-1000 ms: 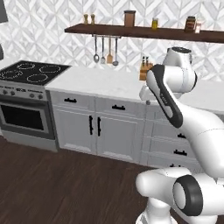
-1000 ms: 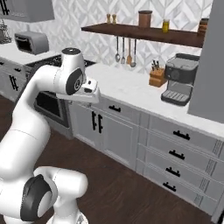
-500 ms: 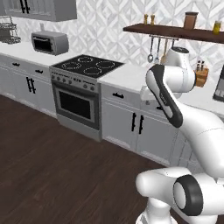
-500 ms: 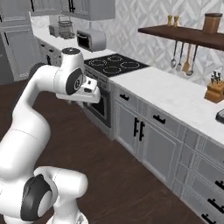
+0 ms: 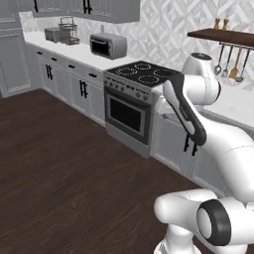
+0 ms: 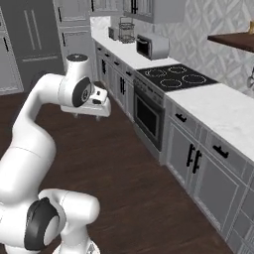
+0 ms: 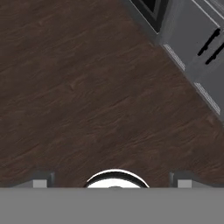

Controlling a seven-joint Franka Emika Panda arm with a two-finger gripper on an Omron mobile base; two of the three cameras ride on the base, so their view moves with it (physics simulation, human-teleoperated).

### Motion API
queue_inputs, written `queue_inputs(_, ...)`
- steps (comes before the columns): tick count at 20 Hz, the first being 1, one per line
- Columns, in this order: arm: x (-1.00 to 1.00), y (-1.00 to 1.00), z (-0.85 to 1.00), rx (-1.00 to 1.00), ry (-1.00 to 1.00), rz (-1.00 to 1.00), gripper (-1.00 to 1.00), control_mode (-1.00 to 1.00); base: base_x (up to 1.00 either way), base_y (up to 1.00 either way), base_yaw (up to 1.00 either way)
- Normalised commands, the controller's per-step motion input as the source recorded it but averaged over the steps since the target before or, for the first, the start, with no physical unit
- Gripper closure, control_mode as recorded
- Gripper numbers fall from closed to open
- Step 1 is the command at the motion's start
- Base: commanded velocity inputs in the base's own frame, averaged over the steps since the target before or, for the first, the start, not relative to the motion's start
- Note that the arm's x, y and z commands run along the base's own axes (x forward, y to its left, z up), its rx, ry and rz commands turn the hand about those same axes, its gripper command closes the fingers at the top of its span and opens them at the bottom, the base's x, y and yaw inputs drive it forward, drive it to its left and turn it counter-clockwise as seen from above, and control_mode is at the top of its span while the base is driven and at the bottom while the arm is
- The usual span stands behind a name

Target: Gather all objects into one cabinet and sort the glasses and bowls to opposite sides.

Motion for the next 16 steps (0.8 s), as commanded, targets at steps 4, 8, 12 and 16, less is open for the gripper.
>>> queue_inputs(4, 0.00, 0.00, 0.00, 0.00, 0.00, 0.00, -1.00, 1.00, 0.92, 0.78, 0.00)
queue_inputs(8, 0.00, 0.00, 0.00, 0.00, 0.00, 0.00, -1.00, 1.00, 1.00, 0.74, 0.00)
queue_inputs(12, 0.00, 0.00, 0.00, 0.00, 0.00, 0.00, -1.00, 1.00, 1.00, 0.67, 0.00)
queue_inputs(16, 0.00, 0.00, 0.00, 0.00, 0.00, 0.00, -1.00, 1.00, 1.00, 0.66, 0.00)
